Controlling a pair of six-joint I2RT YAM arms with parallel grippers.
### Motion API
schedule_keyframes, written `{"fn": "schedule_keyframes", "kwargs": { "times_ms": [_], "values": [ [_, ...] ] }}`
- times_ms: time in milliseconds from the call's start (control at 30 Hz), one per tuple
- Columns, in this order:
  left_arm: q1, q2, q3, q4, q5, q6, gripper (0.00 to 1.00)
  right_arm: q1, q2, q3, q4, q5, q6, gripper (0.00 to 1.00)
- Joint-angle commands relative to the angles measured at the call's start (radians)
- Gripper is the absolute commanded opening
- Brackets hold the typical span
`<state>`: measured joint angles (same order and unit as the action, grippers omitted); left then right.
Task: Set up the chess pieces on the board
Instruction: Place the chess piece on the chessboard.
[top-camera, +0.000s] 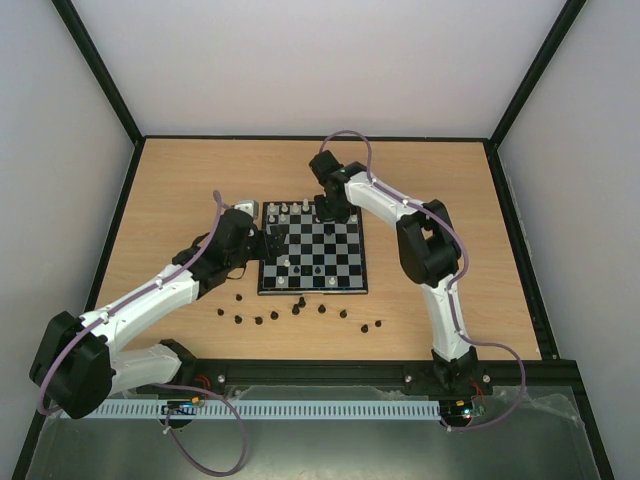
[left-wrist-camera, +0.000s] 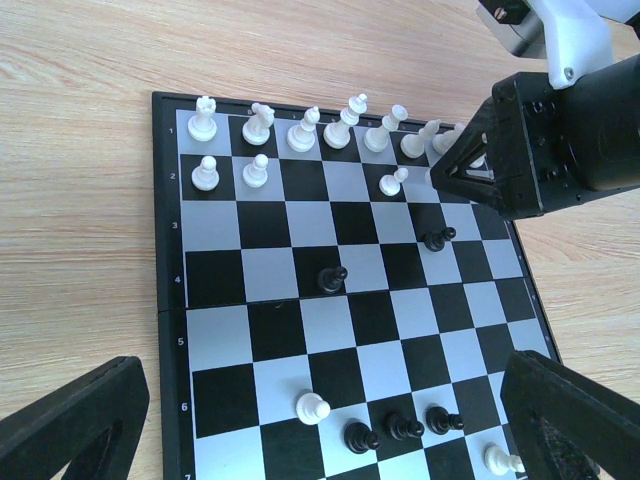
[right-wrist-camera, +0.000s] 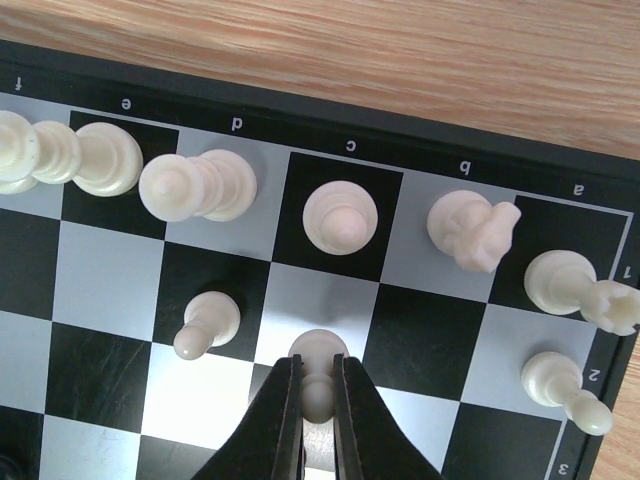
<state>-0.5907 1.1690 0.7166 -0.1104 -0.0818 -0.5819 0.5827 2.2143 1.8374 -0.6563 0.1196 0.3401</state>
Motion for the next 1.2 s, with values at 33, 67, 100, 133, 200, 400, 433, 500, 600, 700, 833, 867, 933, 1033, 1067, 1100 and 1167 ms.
{"fn": "schedule_keyframes", "kwargs": {
  "times_ms": [33,67,100,133,200,400,433,500,600,700,833,867,933,1033,1067,1100,1167],
  "values": [
    [-0.003,-0.013,-0.011,0.017,0.005,0.013,1.0,0.003,0.028,0.038,-0.067,-0.002,-0.01,0.03],
    [-0.004,-0.014,-0.012,0.017,0.004,0.013,0.99,0.003,0.031,0.04,-0.067,-0.003,-0.009,0.03],
    [-0.003,-0.014,-0.011,0.016,0.005,0.013,1.0,0.003,0.032,0.04,-0.066,-0.004,-0.01,0.04],
    [-0.003,-0.015,-0.011,0.015,0.004,0.013,0.99,0.003,0.034,0.04,-0.066,-0.005,-0.01,0.04],
    [-0.004,-0.019,-0.013,0.015,0.003,0.013,1.0,0.003,0.039,0.04,-0.064,-0.005,-0.009,0.04],
    [-0.004,-0.024,-0.014,0.015,0.0,0.012,1.0,0.003,0.051,0.05,-0.057,-0.01,-0.01,0.04],
    [-0.004,-0.024,-0.015,0.015,0.0,0.012,1.0,0.003,0.053,0.052,-0.056,-0.012,-0.01,0.04],
    [-0.004,-0.025,-0.015,0.015,-0.001,0.013,1.0,0.003,0.057,0.055,-0.057,-0.012,-0.01,0.08],
    [-0.004,-0.026,-0.015,0.015,-0.001,0.012,0.99,0.003,0.059,0.057,-0.06,-0.013,-0.008,0.15],
    [-0.003,-0.026,-0.014,0.016,-0.001,0.012,0.99,0.003,0.054,0.053,-0.059,-0.014,-0.006,0.2],
    [-0.003,-0.026,-0.015,0.015,-0.001,0.012,1.0,0.003,0.029,0.039,-0.053,-0.018,-0.002,0.23],
    [-0.004,-0.028,-0.016,0.015,-0.001,0.013,0.99,0.003,0.012,0.031,-0.051,-0.02,-0.001,0.24],
    [-0.003,-0.026,-0.016,0.017,-0.002,0.013,0.99,0.005,-0.029,0.008,-0.042,-0.022,0.002,0.25],
    [-0.003,-0.023,-0.015,0.017,-0.001,0.013,0.99,0.006,-0.113,-0.047,-0.03,-0.009,0.008,0.29],
    [-0.003,-0.023,-0.015,0.017,-0.001,0.014,0.99,0.007,-0.151,-0.075,-0.027,-0.002,0.011,0.31],
    [-0.003,-0.024,-0.016,0.019,-0.001,0.01,1.0,0.009,-0.192,-0.104,-0.018,0.004,0.016,0.33],
    [-0.003,-0.031,-0.024,0.03,0.006,0.008,1.0,0.011,-0.28,-0.198,0.002,0.014,0.026,0.38]
  ]
}}
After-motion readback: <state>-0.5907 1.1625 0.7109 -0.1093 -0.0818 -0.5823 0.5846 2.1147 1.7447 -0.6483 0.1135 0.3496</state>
